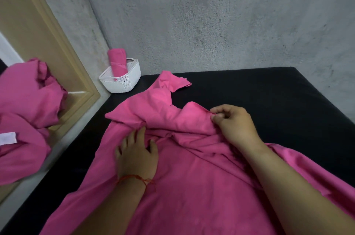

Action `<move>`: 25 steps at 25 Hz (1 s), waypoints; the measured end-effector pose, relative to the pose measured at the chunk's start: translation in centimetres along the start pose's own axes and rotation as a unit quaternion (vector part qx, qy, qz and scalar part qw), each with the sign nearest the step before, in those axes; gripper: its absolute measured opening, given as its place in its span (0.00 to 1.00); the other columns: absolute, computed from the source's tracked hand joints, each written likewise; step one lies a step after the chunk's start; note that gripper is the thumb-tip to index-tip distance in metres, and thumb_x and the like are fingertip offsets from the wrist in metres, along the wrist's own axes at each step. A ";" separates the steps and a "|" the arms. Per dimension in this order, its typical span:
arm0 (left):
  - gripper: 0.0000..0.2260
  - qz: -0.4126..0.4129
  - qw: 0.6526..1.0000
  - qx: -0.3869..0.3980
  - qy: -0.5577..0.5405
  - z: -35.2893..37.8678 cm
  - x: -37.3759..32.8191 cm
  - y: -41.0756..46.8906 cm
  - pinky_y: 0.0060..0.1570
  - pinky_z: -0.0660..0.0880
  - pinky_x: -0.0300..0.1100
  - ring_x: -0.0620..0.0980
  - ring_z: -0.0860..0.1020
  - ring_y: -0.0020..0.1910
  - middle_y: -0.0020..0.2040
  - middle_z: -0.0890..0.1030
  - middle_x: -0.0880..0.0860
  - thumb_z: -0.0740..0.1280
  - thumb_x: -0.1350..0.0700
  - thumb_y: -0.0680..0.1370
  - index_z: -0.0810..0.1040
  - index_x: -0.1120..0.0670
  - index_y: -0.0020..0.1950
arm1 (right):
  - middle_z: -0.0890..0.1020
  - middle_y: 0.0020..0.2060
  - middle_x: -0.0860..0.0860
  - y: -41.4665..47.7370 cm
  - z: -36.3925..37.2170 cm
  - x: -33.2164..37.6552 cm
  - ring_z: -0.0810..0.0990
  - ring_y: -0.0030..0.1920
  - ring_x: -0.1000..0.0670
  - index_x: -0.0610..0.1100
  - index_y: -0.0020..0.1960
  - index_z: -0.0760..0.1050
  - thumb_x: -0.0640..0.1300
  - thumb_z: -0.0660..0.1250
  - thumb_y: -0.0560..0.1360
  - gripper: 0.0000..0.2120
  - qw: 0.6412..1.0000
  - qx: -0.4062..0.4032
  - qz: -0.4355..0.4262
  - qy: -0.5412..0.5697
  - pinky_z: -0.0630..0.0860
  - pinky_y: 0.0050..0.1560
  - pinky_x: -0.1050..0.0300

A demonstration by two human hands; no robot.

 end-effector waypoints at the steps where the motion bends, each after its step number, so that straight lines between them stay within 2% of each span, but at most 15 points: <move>1: 0.27 -0.003 1.000 -0.006 -0.001 -0.2 0.1 0.1 0.72 0.66 0.59 0.57 0.70 0.73 0.74 0.73 0.52 0.57 0.40 0.80 0.66 0.45 0.79 | 0.86 0.37 0.59 1.1 -0.7 0.4 0.83 0.38 0.57 0.58 0.49 0.86 0.46 0.74 0.77 0.07 1.000 0.000 -0.005 -0.011 0.80 0.47 0.56; 4: 0.28 -0.003 1.000 -0.011 -0.005 -0.4 -0.1 -0.1 0.68 0.68 0.59 0.58 0.72 0.69 0.72 0.76 0.53 0.57 0.40 0.78 0.68 0.45 0.78 | 0.85 0.35 0.56 5.0 -4.6 2.2 0.79 0.32 0.56 0.50 0.51 0.87 0.42 0.77 0.76 0.06 0.999 -0.006 0.006 0.035 0.76 0.39 0.60; 6: 0.29 -0.008 1.000 -0.017 -0.003 -0.5 -0.1 -0.1 0.67 0.69 0.60 0.58 0.73 0.68 0.71 0.76 0.54 0.57 0.40 0.77 0.69 0.46 0.77 | 0.83 0.35 0.52 7.1 -7.2 3.6 0.75 0.29 0.56 0.45 0.50 0.86 0.40 0.79 0.75 0.05 0.994 -0.001 0.045 0.098 0.71 0.30 0.64; 7: 0.29 -0.008 1.000 -0.017 -0.002 -0.5 0.0 0.0 0.66 0.69 0.60 0.59 0.73 0.68 0.70 0.77 0.54 0.57 0.39 0.77 0.69 0.46 0.77 | 0.84 0.35 0.51 7.9 -8.2 4.2 0.75 0.29 0.55 0.45 0.48 0.86 0.40 0.78 0.75 0.04 0.989 0.013 0.077 0.122 0.71 0.29 0.64; 8: 0.29 -0.006 1.000 -0.018 -0.003 -0.4 -0.1 0.0 0.66 0.69 0.60 0.59 0.74 0.67 0.70 0.77 0.55 0.57 0.39 0.77 0.70 0.47 0.77 | 0.84 0.35 0.51 8.6 -9.2 4.6 0.77 0.31 0.54 0.45 0.47 0.84 0.41 0.77 0.77 0.02 0.981 0.034 0.119 0.149 0.74 0.31 0.63; 10: 0.29 -0.001 1.000 -0.014 -0.002 -0.3 -0.1 0.0 0.66 0.70 0.61 0.60 0.74 0.66 0.69 0.78 0.56 0.57 0.40 0.76 0.71 0.48 0.75 | 0.85 0.33 0.51 9.9 -10.7 4.3 0.80 0.37 0.51 0.47 0.46 0.82 0.44 0.73 0.80 0.04 0.956 0.069 0.200 0.201 0.80 0.42 0.56; 12: 0.29 -0.004 1.000 -0.007 -0.003 -0.1 -0.2 0.0 0.66 0.69 0.62 0.61 0.75 0.66 0.68 0.78 0.56 0.56 0.40 0.76 0.73 0.50 0.74 | 0.85 0.35 0.51 11.1 -11.7 3.6 0.81 0.38 0.51 0.47 0.46 0.81 0.47 0.72 0.81 0.06 0.943 0.079 0.242 0.214 0.83 0.44 0.56; 15: 0.29 -0.004 1.000 -0.014 -0.006 0.1 -0.1 0.0 0.66 0.69 0.63 0.62 0.75 0.66 0.68 0.79 0.57 0.56 0.41 0.76 0.75 0.53 0.73 | 0.83 0.40 0.51 12.8 -13.6 2.9 0.79 0.38 0.52 0.48 0.47 0.80 0.47 0.72 0.81 0.05 0.958 0.060 0.241 0.142 0.80 0.36 0.59; 17: 0.29 -0.005 1.000 -0.021 -0.008 0.1 0.0 0.0 0.66 0.68 0.62 0.61 0.74 0.66 0.67 0.79 0.57 0.56 0.41 0.76 0.75 0.53 0.73 | 0.84 0.44 0.49 14.3 -17.4 2.4 0.79 0.38 0.52 0.47 0.48 0.83 0.42 0.73 0.78 0.01 0.976 -0.064 0.189 0.090 0.79 0.35 0.59; 18: 0.29 -0.004 1.000 -0.024 -0.009 0.1 0.0 0.1 0.66 0.68 0.61 0.61 0.74 0.66 0.67 0.79 0.56 0.57 0.42 0.76 0.75 0.52 0.73 | 0.86 0.46 0.48 14.8 -20.2 2.2 0.82 0.40 0.51 0.46 0.49 0.85 0.40 0.73 0.76 0.04 0.975 -0.159 0.148 0.050 0.81 0.40 0.58; 19: 0.28 -0.002 1.000 -0.026 -0.011 0.2 -0.1 0.1 0.66 0.68 0.61 0.61 0.74 0.65 0.67 0.79 0.56 0.57 0.42 0.76 0.75 0.52 0.73 | 0.88 0.49 0.48 14.8 -23.0 1.9 0.85 0.44 0.50 0.47 0.52 0.87 0.39 0.71 0.73 0.10 0.964 -0.241 0.111 -0.012 0.84 0.48 0.55; 20: 0.28 0.000 1.000 -0.028 -0.014 0.3 -0.1 0.1 0.65 0.68 0.61 0.61 0.75 0.65 0.67 0.79 0.56 0.57 0.42 0.76 0.75 0.51 0.73 | 0.88 0.51 0.47 15.0 -25.2 1.1 0.87 0.50 0.47 0.48 0.55 0.87 0.40 0.68 0.70 0.16 0.954 -0.275 0.096 -0.074 0.84 0.57 0.52; 22: 0.28 0.006 0.999 -0.033 -0.011 0.3 -0.1 0.1 0.65 0.69 0.62 0.61 0.75 0.65 0.66 0.80 0.55 0.57 0.42 0.75 0.76 0.52 0.72 | 0.87 0.57 0.43 14.8 -26.8 -1.4 0.85 0.58 0.40 0.47 0.62 0.85 0.40 0.67 0.69 0.22 0.947 -0.233 0.119 -0.188 0.81 0.65 0.46; 25: 0.26 0.010 0.999 -0.035 0.002 0.4 0.0 0.2 0.64 0.69 0.62 0.60 0.75 0.64 0.65 0.80 0.55 0.56 0.42 0.75 0.79 0.52 0.68 | 0.83 0.59 0.38 13.4 -25.2 -5.2 0.83 0.60 0.35 0.48 0.68 0.80 0.46 0.67 0.66 0.30 0.933 -0.154 0.156 -0.286 0.80 0.64 0.42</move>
Point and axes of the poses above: each hand's wrist, its own y-axis towards the middle knuckle, its own z-axis out of the palm, x = y × z, the point moved 5 cm from there along y, towards the middle knuckle
